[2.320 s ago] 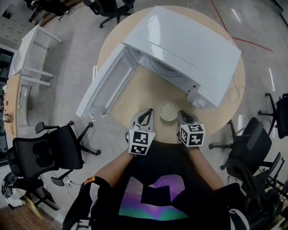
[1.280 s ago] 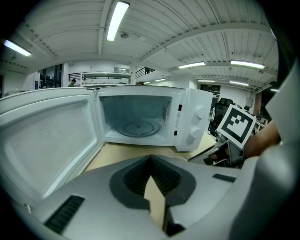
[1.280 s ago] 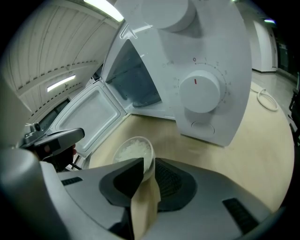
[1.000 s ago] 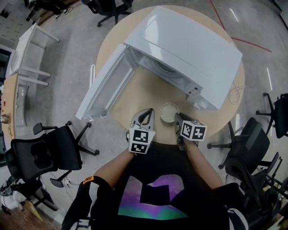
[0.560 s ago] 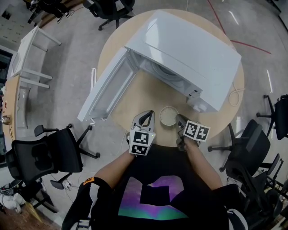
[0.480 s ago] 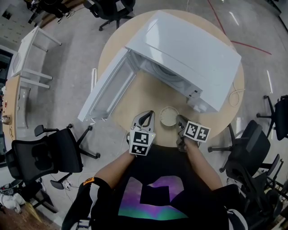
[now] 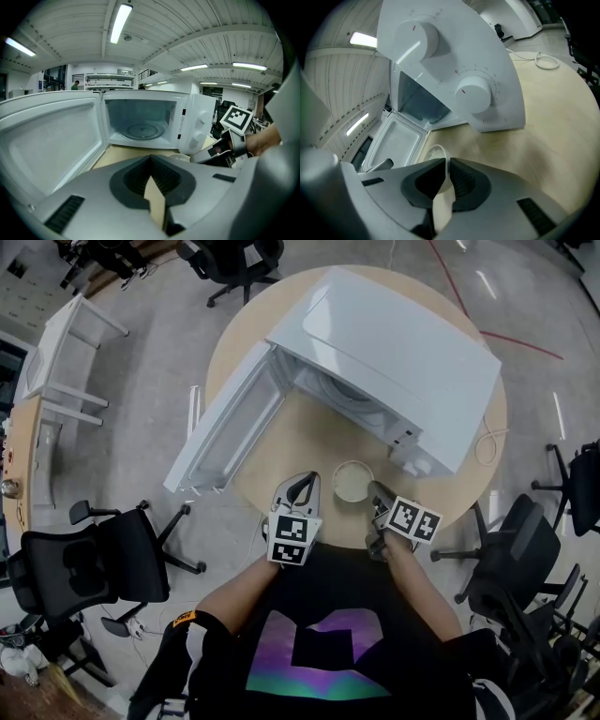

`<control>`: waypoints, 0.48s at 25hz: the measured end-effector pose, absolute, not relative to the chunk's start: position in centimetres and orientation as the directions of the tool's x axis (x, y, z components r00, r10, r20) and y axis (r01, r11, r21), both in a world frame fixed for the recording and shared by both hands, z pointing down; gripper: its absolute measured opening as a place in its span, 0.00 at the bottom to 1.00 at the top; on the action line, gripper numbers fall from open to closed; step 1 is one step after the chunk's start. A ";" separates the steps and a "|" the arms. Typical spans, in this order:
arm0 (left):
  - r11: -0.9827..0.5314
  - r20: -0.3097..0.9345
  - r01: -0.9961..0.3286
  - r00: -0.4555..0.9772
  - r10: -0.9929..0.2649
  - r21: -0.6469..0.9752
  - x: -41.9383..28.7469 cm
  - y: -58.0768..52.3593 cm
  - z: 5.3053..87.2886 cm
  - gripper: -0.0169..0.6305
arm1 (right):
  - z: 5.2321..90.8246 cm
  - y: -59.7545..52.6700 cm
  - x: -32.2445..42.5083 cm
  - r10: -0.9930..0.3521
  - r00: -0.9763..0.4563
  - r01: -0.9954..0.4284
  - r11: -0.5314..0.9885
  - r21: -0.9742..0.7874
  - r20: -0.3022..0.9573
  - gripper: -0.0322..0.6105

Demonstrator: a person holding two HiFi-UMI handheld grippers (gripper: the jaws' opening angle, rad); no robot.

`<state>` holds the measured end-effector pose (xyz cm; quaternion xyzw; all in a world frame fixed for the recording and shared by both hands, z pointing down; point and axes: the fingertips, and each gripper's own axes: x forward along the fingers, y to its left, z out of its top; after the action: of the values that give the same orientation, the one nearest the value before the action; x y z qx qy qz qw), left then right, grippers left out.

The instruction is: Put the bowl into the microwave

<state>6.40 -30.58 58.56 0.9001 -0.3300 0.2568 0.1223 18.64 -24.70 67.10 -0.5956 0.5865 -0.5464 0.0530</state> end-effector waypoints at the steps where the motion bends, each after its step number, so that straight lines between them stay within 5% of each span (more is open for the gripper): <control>1: -0.751 0.541 -0.658 0.651 -0.533 0.052 6.3 -30.7 58.5 0.10 | 66.6 -24.9 18.6 -0.764 -0.284 -0.636 -0.302 -0.710 0.579 0.12; 12: -0.727 0.507 -0.683 0.652 -0.563 0.070 4.4 -32.2 57.3 0.10 | 60.7 -27.2 17.1 -0.835 -0.273 -0.593 -0.244 -0.767 0.477 0.11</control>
<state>4.40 -32.23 57.32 0.8997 -0.3462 0.2326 0.1284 17.12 -27.21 60.69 -0.5915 0.6038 -0.5216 0.1161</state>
